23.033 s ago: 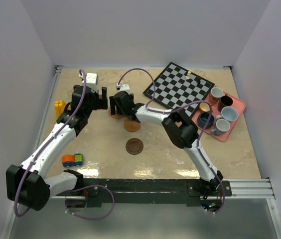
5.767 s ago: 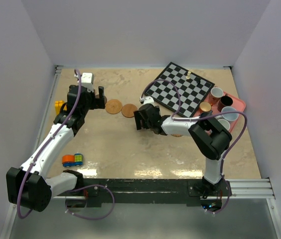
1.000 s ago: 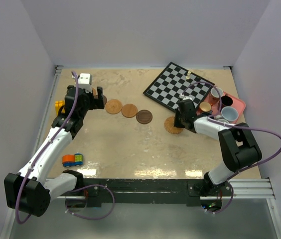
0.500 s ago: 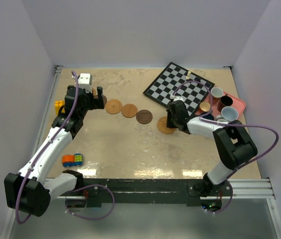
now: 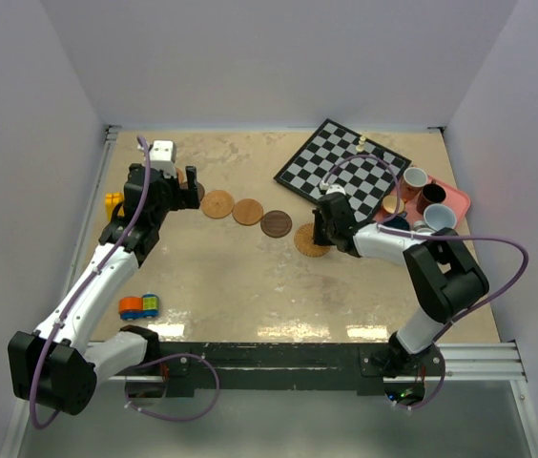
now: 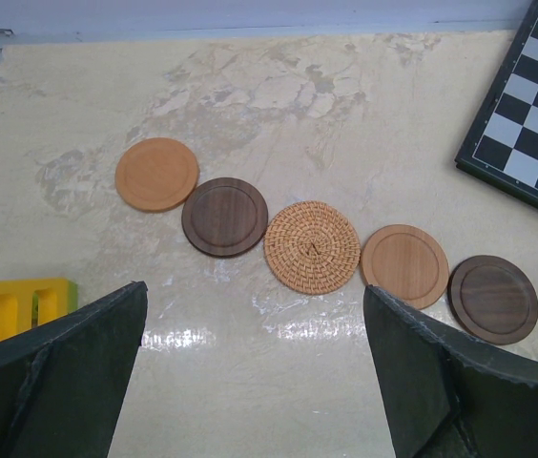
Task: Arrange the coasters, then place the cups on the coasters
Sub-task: Move the coaster to the center of the board.
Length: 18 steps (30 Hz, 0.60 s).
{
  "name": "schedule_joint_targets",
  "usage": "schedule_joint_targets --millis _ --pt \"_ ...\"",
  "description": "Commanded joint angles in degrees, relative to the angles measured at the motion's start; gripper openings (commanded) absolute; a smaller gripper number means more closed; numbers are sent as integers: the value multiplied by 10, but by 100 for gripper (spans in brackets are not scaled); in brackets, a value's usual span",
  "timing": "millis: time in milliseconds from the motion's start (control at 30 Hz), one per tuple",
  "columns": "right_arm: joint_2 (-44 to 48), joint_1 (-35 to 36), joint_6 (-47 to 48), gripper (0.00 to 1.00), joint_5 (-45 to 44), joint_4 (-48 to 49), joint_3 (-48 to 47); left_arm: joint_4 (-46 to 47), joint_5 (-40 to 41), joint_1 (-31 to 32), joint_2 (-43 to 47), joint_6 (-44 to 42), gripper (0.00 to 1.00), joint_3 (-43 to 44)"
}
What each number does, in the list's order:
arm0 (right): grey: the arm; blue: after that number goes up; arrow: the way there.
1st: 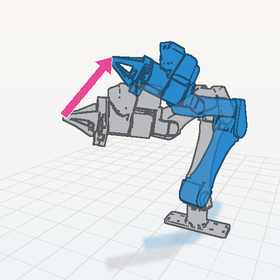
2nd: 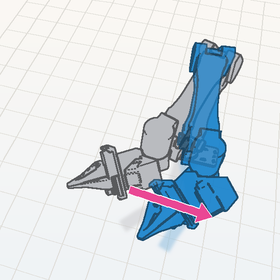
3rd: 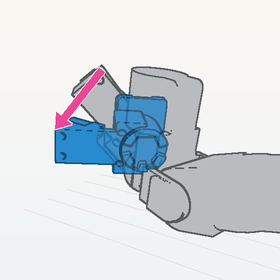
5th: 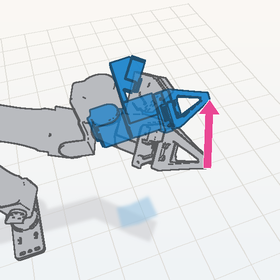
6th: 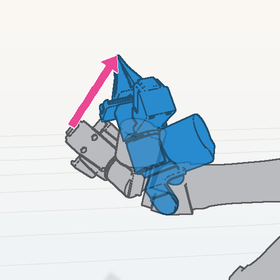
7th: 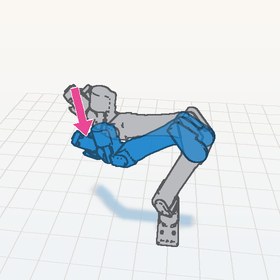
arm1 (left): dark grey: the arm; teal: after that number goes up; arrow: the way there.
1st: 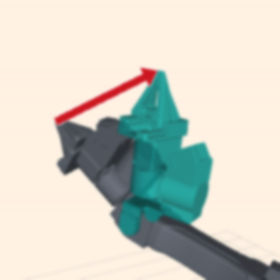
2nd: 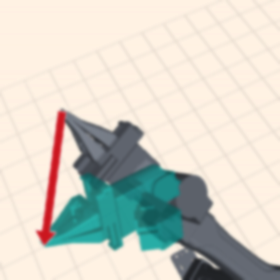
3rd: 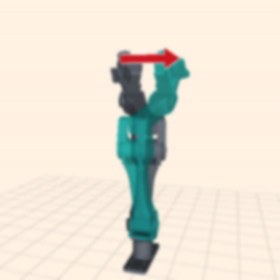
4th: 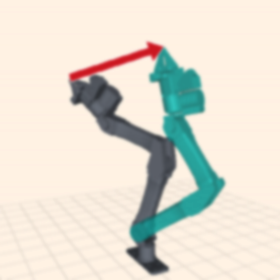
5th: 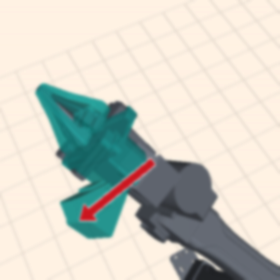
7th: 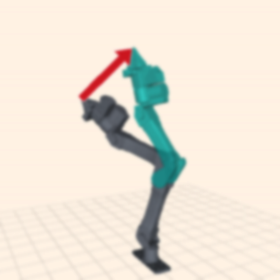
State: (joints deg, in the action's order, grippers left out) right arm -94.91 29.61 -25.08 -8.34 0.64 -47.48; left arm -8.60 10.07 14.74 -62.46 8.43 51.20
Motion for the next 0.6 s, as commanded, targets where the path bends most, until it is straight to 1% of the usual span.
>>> schedule_joint_targets --millis 0,567 --pt "-26 11 -16 0 15 -17 -7 22 -1 -4 0 5 100 0" --pt "-31 19 -22 0 10 -10 -17 22 0 -4 -1 5 100 0"
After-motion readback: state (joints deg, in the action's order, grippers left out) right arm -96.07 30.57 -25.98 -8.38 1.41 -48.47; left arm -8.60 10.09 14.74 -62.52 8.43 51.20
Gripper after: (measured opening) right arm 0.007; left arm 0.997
